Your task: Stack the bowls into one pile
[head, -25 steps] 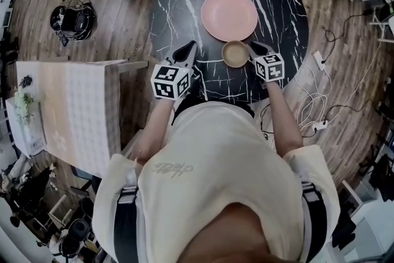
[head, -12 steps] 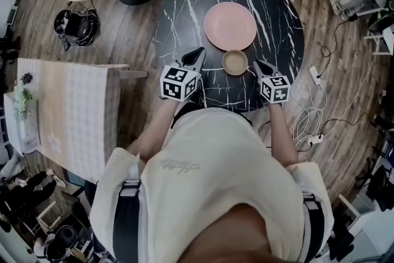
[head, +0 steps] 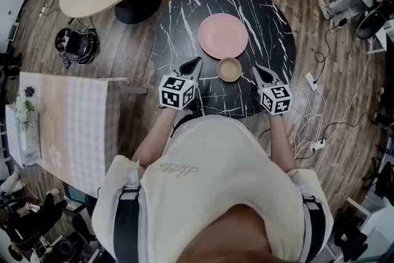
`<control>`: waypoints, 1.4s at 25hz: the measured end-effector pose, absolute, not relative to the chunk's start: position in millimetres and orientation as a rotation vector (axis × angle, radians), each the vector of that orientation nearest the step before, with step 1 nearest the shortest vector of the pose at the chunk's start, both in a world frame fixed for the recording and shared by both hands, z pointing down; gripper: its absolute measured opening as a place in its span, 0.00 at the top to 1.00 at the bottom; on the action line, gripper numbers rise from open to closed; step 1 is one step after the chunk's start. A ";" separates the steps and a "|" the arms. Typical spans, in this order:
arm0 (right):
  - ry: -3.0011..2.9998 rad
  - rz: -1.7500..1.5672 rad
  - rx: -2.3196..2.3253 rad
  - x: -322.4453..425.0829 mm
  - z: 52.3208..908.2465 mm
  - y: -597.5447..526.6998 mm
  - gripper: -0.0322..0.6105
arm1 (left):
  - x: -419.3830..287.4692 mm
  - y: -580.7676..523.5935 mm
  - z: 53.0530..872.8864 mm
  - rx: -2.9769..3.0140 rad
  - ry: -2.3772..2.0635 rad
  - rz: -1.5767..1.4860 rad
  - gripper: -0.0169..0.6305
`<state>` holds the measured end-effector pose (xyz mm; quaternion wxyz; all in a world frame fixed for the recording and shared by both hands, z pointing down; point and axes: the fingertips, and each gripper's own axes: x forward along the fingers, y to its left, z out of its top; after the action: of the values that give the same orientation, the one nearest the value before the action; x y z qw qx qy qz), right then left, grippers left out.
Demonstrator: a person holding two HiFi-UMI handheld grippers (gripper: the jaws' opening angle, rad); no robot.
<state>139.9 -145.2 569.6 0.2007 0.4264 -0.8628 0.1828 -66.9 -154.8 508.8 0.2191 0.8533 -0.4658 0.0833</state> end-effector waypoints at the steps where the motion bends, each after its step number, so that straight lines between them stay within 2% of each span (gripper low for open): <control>1: -2.423 0.486 1.194 139.9 560.9 -144.8 0.94 | -66.8 -154.8 506.8 2.366 -1.293 0.227 0.94; 12: -2.505 0.119 1.146 127.2 465.3 -138.3 0.94 | -56.0 -164.5 466.4 2.463 -1.298 0.180 0.94; 28: -2.665 -0.036 1.286 120.1 363.9 -140.2 0.94 | -47.9 -187.3 404.2 2.589 -1.329 0.074 0.94; 35: -2.710 -0.117 1.297 118.2 347.6 -144.6 0.94 | -43.2 -200.6 378.2 2.620 -1.352 0.007 0.94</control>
<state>118.2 -144.6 347.6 0.0675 0.4304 -0.8993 -0.0387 -43.2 -200.6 378.2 0.0966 0.8846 -0.4563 0.0024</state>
